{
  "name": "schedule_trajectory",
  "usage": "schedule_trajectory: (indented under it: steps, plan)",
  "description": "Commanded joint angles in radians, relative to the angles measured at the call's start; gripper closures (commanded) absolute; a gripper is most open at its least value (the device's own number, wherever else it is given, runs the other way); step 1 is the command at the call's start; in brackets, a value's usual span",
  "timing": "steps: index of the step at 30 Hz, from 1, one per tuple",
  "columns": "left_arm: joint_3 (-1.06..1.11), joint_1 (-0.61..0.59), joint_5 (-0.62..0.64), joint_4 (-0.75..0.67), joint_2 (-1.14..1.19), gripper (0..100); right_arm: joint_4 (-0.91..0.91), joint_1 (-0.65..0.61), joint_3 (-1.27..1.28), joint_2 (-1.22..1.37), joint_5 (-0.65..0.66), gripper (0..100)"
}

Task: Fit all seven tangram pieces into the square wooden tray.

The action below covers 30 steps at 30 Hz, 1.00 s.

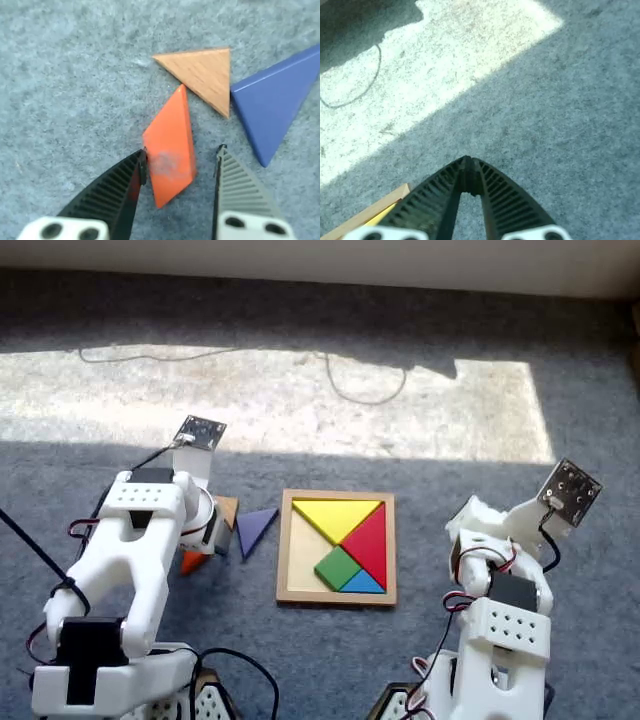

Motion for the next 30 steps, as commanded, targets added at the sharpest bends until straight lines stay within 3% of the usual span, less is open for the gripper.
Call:
schedule_trajectory:
  steps: [1,7,14,22,27,30]
  plan:
    - [-0.124,0.002,-0.005,0.074,0.119,82,-0.028,-0.012,-0.004,-0.024,0.011,99.2]
    - [-0.397,-0.054,-0.006,0.239,0.394,87,-0.028,-0.012,-0.004,-0.024,0.011,99.2]
    - [-0.421,-0.065,-0.011,0.245,0.406,98,-0.028,-0.012,-0.004,-0.024,0.011,99.2]
    - [-0.311,-0.047,-0.009,0.252,0.171,100,-0.028,-0.012,-0.004,-0.024,0.011,99.2]
    - [-0.22,0.051,-0.003,0.255,-0.054,100,-0.028,-0.012,-0.004,-0.024,0.011,99.2]
    - [-0.209,0.13,0.092,0.255,-0.139,100,-0.028,-0.012,-0.004,-0.024,0.011,99.2]
